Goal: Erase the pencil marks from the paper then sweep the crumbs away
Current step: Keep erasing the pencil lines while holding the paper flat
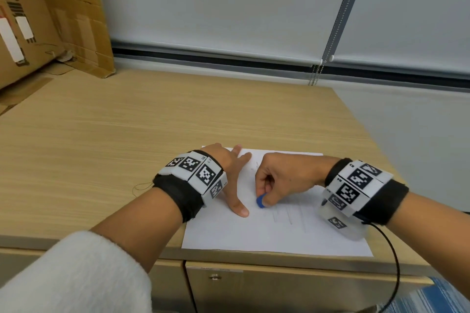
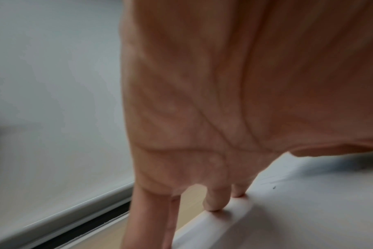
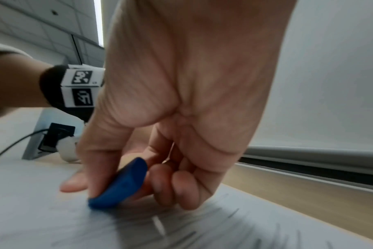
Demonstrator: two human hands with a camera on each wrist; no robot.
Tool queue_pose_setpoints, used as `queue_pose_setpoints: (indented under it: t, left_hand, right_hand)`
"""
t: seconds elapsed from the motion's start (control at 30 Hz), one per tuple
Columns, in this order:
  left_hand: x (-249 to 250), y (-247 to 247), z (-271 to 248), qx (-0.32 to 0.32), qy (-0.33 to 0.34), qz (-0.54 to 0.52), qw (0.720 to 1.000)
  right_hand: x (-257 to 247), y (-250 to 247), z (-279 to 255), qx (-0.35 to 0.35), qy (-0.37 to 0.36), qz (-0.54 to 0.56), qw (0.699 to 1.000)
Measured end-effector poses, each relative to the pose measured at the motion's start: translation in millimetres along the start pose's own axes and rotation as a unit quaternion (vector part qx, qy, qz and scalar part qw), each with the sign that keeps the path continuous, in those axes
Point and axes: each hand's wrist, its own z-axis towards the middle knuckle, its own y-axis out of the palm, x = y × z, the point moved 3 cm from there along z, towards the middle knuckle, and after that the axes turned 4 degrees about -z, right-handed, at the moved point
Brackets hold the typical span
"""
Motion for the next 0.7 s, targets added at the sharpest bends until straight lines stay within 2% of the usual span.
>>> queue_pose_setpoints:
  t: [0.07, 0.2, 0.37, 0.47, 0.5, 0.63, 0.7]
  left_hand:
    - [1, 0, 0, -0.001, -0.001, 0.002, 1.0]
    - [3, 0, -2, -0.004, -0.006, 0.002, 1.0]
    - [4, -1, -2, -0.01, -0.005, 0.003, 1.0]
    - [3, 0, -3, -0.001, -0.003, 0.008, 1.0]
    - [4, 0, -3, -0.001, -0.003, 0.007, 1.0]
    - [4, 0, -2, 0.001, -0.004, 0.009, 1.0]
    - [3, 1, -1, 0.004, 0.0, 0.013, 1.0]
  right_hand:
    - [1, 2, -1, 0.017, 0.003, 0.009, 1.0]
    - [-8, 12, -9, -0.036, -0.024, 0.003, 0.999]
    - [3, 2, -4, 0.018, 0.003, 0.006, 1.0]
    - [-4, 11, -8, -0.039, -0.018, -0.008, 0.999]
    - [-5, 9, -8, -0.039, -0.019, -0.011, 0.999]
    - [1, -1, -3, 0.035, 0.003, 0.0, 0.999]
    - [-4, 7, -6, 0.008, -0.014, -0.009, 1.0]
